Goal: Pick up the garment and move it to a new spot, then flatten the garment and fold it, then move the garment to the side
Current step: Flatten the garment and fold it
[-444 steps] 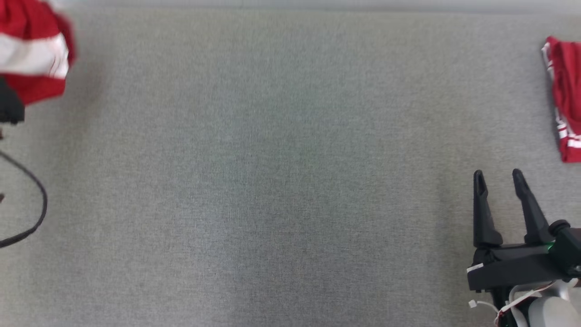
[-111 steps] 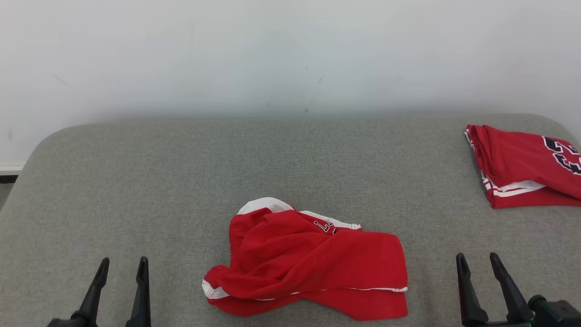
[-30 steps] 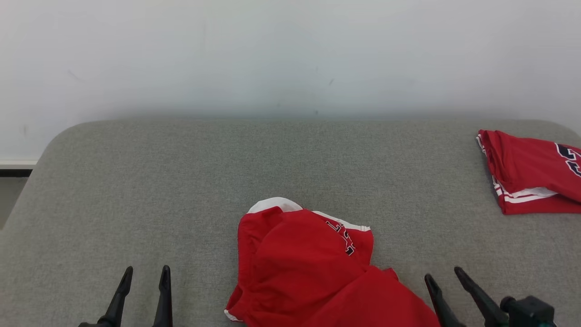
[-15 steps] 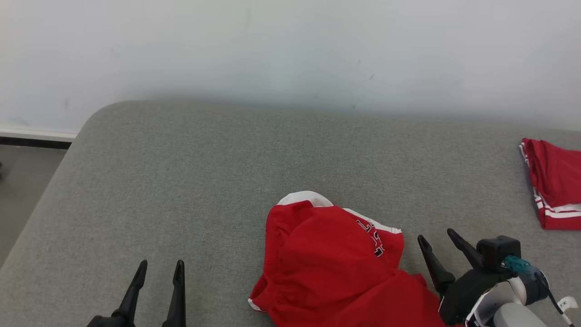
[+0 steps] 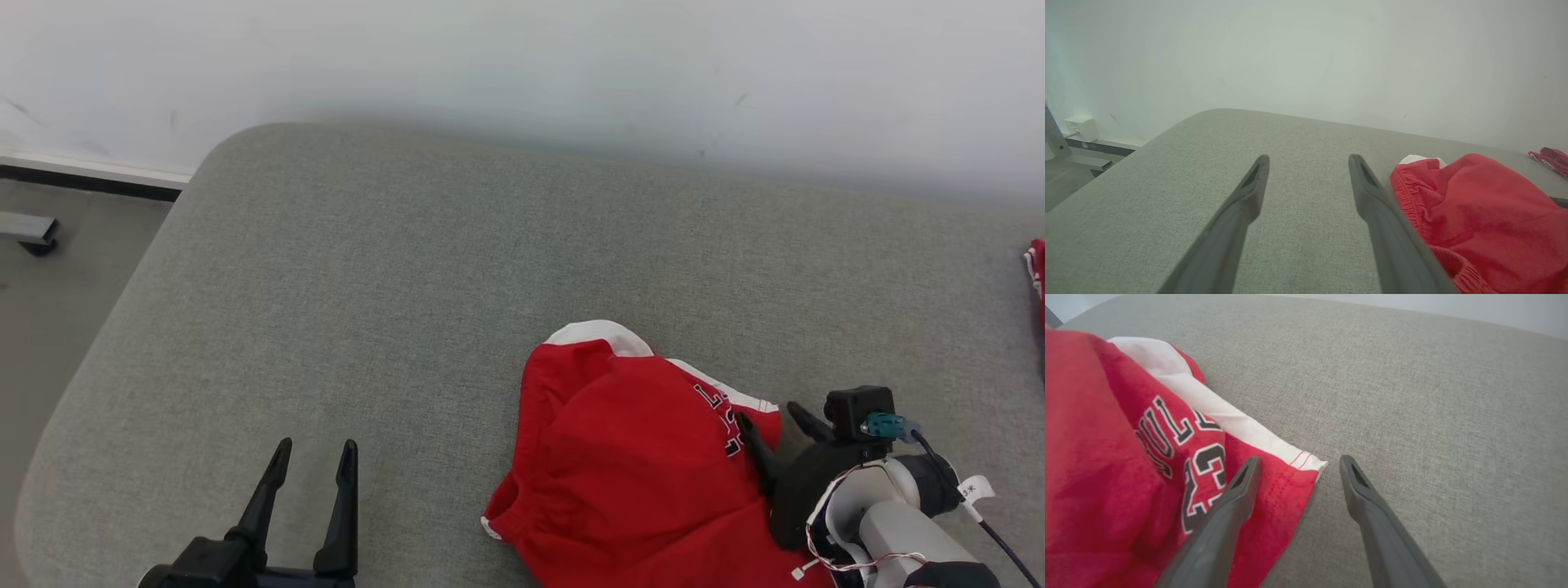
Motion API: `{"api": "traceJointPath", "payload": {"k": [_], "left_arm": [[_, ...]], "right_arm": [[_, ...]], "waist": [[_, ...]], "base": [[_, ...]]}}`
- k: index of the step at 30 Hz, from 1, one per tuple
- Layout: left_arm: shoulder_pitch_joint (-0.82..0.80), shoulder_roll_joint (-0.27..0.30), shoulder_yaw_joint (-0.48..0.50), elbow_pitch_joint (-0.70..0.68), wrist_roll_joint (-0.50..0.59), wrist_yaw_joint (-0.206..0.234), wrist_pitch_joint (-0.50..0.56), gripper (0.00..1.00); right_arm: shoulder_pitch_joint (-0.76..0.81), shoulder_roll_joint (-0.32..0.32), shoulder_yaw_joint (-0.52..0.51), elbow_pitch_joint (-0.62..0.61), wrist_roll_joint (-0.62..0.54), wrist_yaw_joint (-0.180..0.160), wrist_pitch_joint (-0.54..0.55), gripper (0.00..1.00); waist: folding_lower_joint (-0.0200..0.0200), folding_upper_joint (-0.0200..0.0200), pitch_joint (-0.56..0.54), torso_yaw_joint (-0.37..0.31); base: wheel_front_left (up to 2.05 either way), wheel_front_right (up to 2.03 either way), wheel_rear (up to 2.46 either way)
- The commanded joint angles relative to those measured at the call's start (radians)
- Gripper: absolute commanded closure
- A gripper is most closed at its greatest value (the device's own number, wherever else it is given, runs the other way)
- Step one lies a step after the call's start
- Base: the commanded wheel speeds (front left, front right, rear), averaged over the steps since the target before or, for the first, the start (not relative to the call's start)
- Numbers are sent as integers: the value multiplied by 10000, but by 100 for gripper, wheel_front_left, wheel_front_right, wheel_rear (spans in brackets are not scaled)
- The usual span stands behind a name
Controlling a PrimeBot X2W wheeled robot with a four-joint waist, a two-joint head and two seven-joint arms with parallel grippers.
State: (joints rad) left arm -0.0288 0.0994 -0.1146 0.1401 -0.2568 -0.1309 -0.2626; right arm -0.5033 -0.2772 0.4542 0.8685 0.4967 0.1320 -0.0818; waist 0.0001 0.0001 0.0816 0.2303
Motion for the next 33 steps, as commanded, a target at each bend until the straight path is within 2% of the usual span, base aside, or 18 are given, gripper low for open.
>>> {"api": "traceJointPath", "payload": {"k": [1,3,4,5,6,7,12,16,25,33], "left_arm": [[-125,9,18,45,-128,13,-29,0],[-180,48,47,94,-182,12,-29,0],[-182,56,62,106,-163,12,-29,0],[-178,56,75,123,-162,12,-29,0],[-178,56,75,123,-162,12,-29,0],[-174,56,97,132,-146,12,-29,0],[-251,11,93,145,-149,12,-29,0],[-331,30,56,121,-187,12,-29,0],[-652,-12,-228,136,-226,12,-29,0],[-1003,-139,-528,219,-276,12,-29,0]], "right_arm": [[-93,65,99,165,127,-29,12,0],[-121,127,308,438,294,-29,181,0],[-168,137,399,505,366,-29,203,53],[-216,135,490,571,430,-29,178,76],[-216,135,490,571,430,-29,178,76],[-247,135,571,614,480,-29,149,100],[-800,-154,713,714,837,-29,-176,100],[-1511,-631,607,720,1000,-29,-576,100],[-4261,-1606,585,1109,826,-29,-709,100],[-5906,-1559,264,2623,572,-29,-1028,100]], "waist": [[-1,-1,72,117],[-1,-1,72,126],[-1,-1,74,119],[-1,-1,77,108],[-1,-1,77,108],[-1,-1,84,84],[-1,-1,146,-24],[-1,-1,246,-57],[-1,-1,759,203],[-1,-1,1083,596]], "base": [[0,0,0],[0,0,0],[0,0,0],[0,0,0],[0,0,0],[0,0,0],[0,0,0],[0,0,0],[0,0,0],[0,0,0]]}}
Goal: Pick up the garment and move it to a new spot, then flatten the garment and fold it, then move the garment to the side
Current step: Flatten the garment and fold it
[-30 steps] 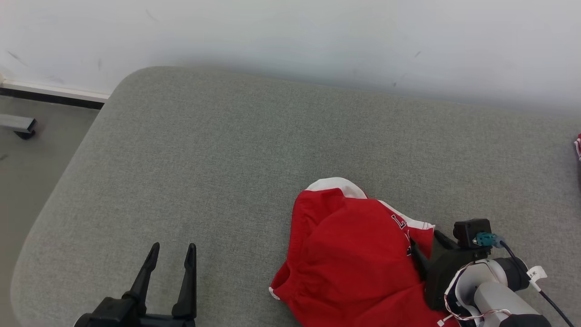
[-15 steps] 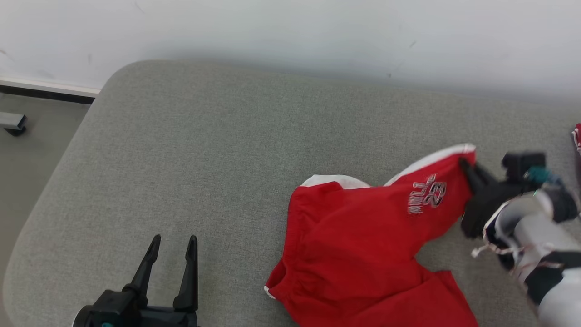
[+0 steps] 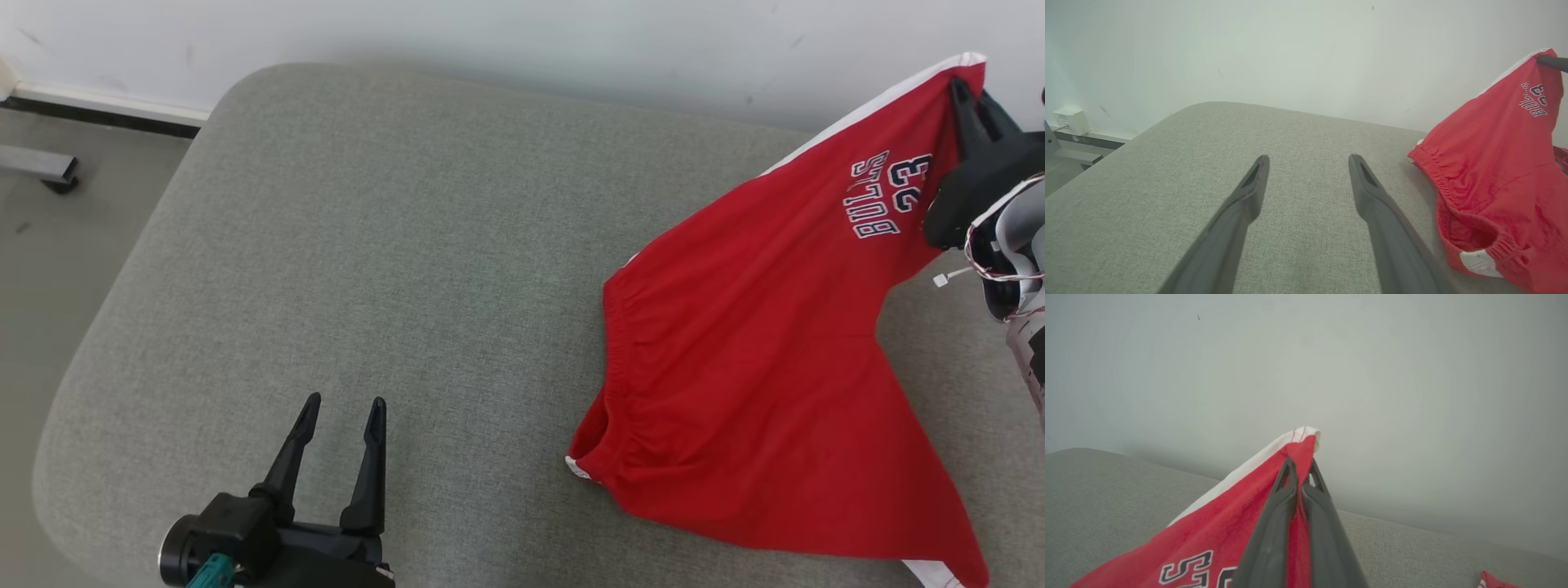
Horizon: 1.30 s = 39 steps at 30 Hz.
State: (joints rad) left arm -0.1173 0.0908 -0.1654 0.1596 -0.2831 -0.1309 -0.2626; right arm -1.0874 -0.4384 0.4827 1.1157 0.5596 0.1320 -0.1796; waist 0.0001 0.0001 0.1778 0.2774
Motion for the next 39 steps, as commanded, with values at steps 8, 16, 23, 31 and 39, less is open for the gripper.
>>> {"api": "traceJointPath", "payload": {"k": [8,16,23,31,39], "left_arm": [[-134,-68,-142,138,-6,12,-29,0],[220,210,79,76,116,12,-29,0],[703,431,497,-96,261,12,-29,0],[1045,550,910,-253,301,12,-29,0],[1198,533,999,-279,473,12,-29,0]], "right_arm": [[-83,383,211,1095,-379,-29,-412,0],[797,363,202,328,-46,-29,-842,0],[2867,133,-705,-2186,96,-29,-858,0],[5764,542,-2291,-4915,-618,-29,-861,0],[8324,1382,-3496,-7112,-1238,-29,-863,0]], "waist": [[-1,-1,-4,9],[-1,-1,-668,-608],[-1,-1,-1272,-1435],[-1,-1,-1515,-2289],[-1,-1,-1750,-2779]], "base": [[0,0,0],[0,0,0],[0,0,0],[0,0,0],[0,0,0]]}}
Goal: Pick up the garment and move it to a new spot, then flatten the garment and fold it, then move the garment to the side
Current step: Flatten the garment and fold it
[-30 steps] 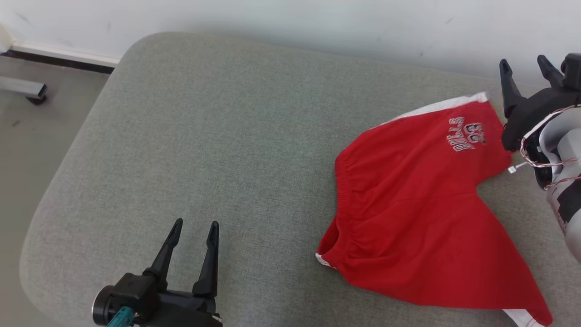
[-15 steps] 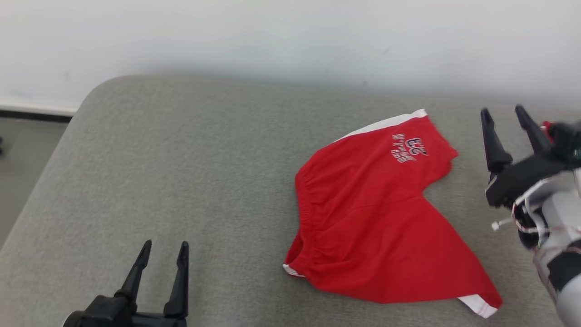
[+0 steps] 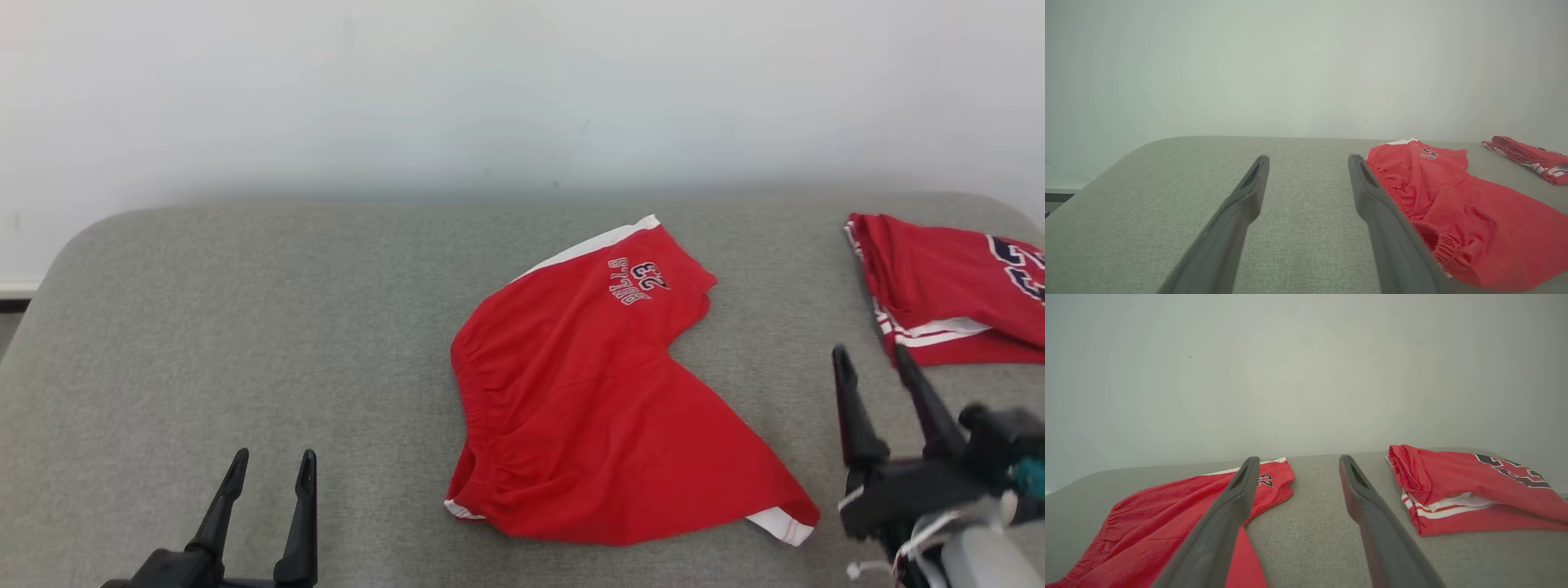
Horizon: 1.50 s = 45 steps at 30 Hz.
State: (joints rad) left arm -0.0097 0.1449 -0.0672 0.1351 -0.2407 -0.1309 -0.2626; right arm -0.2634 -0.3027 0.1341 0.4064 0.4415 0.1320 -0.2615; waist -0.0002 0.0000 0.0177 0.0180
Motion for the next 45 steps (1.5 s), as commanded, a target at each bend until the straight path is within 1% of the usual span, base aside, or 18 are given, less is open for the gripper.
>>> {"api": "traceJointPath", "payload": {"k": [1,9,14,20,31,39,42,43,45], "left_arm": [[131,-9,69,-47,56,12,-29,0],[321,-32,302,7,262,12,-29,0],[468,-78,609,110,451,12,-29,0],[675,-2,797,130,545,12,-29,0],[887,-59,908,65,690,12,-29,0],[850,-28,848,41,708,12,-29,0],[783,255,364,127,662,12,-29,0],[666,510,-70,211,605,12,-29,0],[550,835,-587,363,472,12,-29,0]], "right_arm": [[358,122,-90,-266,-206,-29,-45,0],[2294,1108,-1033,-1856,-848,-29,-44,0],[3170,1432,-1343,-2565,-1152,-29,-45,0],[3774,1759,-1549,-2899,-1263,-29,-45,0],[4133,1963,-1699,-2975,-1221,-29,-33,0],[4081,1911,-1586,-2945,-1175,-29,4,0],[4119,1793,-1520,-2810,-1124,-29,27,0],[4142,1693,-1495,-2697,-1100,-29,54,0],[4105,1559,-1338,-2540,-1079,-29,108,0]], "waist": [[2,0,-166,-246],[2,0,-280,-462],[2,0,-357,-487],[2,0,-454,-458],[2,0,-506,-295],[2,0,-492,-261],[2,0,-480,-279],[2,0,-453,-299],[2,0,-392,-347]], "base": [[0,0,0],[0,0,0],[0,0,0],[0,0,0],[0,0,0],[0,0,0],[0,0,0],[0,0,0],[0,0,0]]}}
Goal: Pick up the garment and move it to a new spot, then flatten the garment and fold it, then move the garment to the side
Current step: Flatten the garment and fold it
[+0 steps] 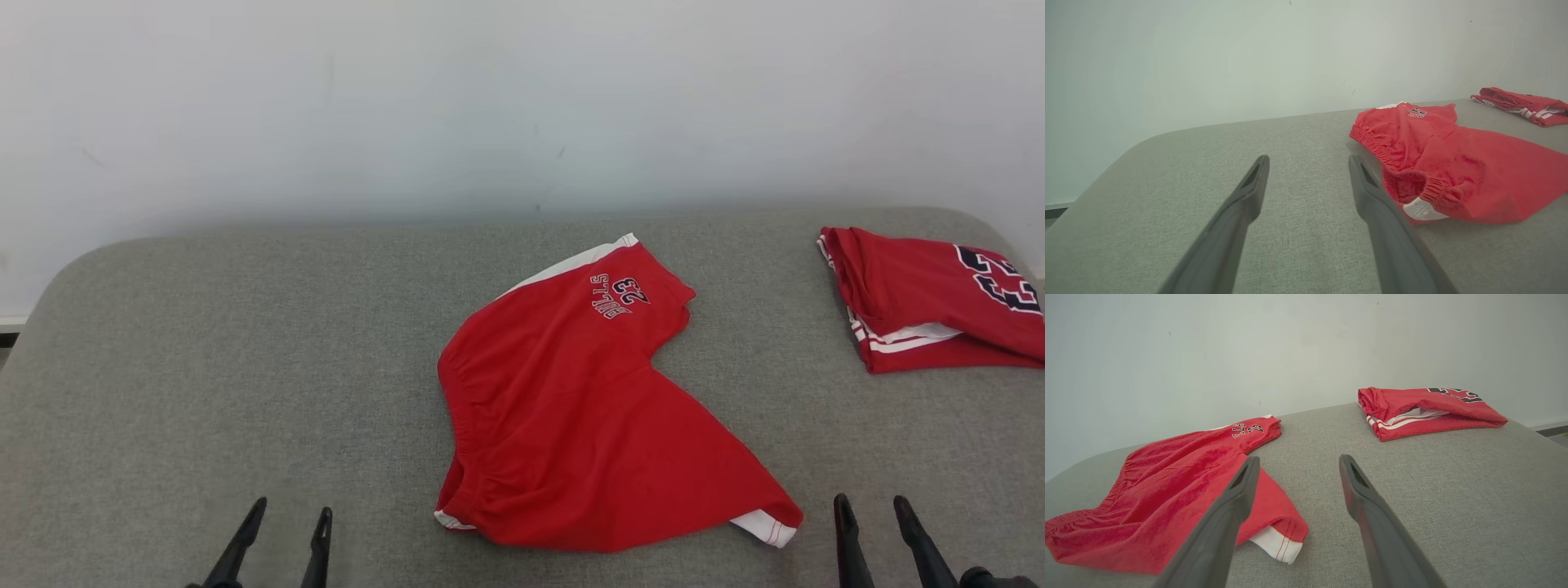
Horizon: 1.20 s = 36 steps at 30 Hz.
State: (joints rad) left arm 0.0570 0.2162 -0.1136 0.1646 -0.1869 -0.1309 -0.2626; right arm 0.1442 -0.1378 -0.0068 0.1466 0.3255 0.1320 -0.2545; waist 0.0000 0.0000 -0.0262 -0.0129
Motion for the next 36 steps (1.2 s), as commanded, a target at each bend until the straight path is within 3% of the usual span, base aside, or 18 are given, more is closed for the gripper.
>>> {"api": "traceJointPath", "payload": {"k": [1,7,19,27,33,34,35,36], "left_arm": [[-202,302,-410,162,-147,12,-29,0],[-864,1035,-1993,694,-643,12,-29,0],[-3266,2101,-5697,2109,-1557,14,-29,0],[-4369,2484,-6973,2676,-2090,12,-29,0],[-4877,2395,-7552,2901,-2349,12,-29,0],[-4914,2386,-7679,3039,-2481,14,-29,30],[-4981,2383,-7821,3139,-2591,12,-29,100],[-5054,2374,-7935,3249,-2716,12,-29,100]], "right_arm": [[13,-178,160,157,72,-29,62,0],[-238,-598,617,974,212,-29,70,0],[-1729,-743,2084,3487,552,-29,-71,0],[-2711,-538,2750,4335,837,-29,-115,0],[-3045,-453,2961,4364,944,-29,-113,0],[-3067,-456,2983,4343,974,-29,-114,0],[-3089,-465,3006,4317,1001,-29,-112,51],[-3110,-475,3022,4234,1056,-29,-114,83]], "waist": [[0,0,76,-51],[0,0,329,-140],[0,0,1226,-310],[0,0,1545,-604],[0,0,1722,-681],[0,0,1743,-688],[0,0,1765,-698],[0,0,1784,-706]], "base": [[0,0,0],[0,0,0],[0,0,0],[0,0,0],[0,0,0],[0,0,0],[0,0,0],[0,0,0]]}}
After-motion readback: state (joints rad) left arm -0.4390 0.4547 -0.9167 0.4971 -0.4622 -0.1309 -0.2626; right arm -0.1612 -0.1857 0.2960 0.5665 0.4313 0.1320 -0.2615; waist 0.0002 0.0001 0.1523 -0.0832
